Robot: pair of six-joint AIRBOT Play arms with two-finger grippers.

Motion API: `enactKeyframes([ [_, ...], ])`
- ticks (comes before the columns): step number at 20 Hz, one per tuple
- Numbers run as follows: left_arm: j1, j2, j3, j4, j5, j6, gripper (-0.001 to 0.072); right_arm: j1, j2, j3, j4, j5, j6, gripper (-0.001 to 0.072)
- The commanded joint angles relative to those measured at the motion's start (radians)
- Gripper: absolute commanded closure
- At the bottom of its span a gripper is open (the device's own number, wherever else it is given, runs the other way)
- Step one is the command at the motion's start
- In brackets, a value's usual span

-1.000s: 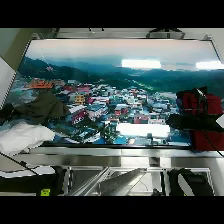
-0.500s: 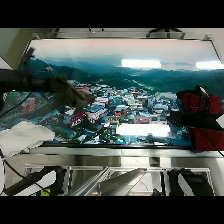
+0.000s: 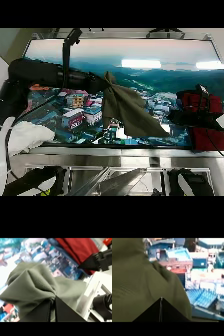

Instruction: Fold the shirts.

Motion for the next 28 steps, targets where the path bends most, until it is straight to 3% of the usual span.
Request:
enactKeyframes([
  [1, -0.008, -0.106, 0.008, 0.017, 0.114, -0.004, 0.0689, 0.000, -0.002, 0.000, -0.018, -0.005, -0.023, 0.0454],
  [2, -0.007, -0.148, 0.008, 0.018, 0.145, -0.004, 0.0689, 0.000, -0.007, 0.000, -0.027, -0.009, -0.023, 0.0261],
  [3, -0.002, -0.190, 0.008, 0.018, 0.168, -0.004, 0.0689, -0.001, -0.015, 0.000, -0.036, -0.009, -0.021, 0.0250],
  [7, 0.063, -0.301, 0.008, 0.018, 0.261, -0.004, 0.0689, -0.001, -0.095, -0.043, -0.046, 0.006, 0.008, 0.0249],
  [11, 0.118, -0.343, 0.008, 0.018, 0.282, -0.004, 0.0689, 0.001, -0.208, -0.153, 0.090, -0.038, -0.204, 0.0249],
  [17, 0.142, -0.355, 0.005, 0.019, 0.284, -0.003, 0.0689, 0.004, -0.411, -0.177, 0.142, 0.114, -0.325, 0.0249],
  [28, 0.131, -0.355, 0.005, 0.019, 0.283, -0.003, 0.0688, 0.161, -0.545, -0.177, 0.159, 0.025, -0.353, 0.0256],
])
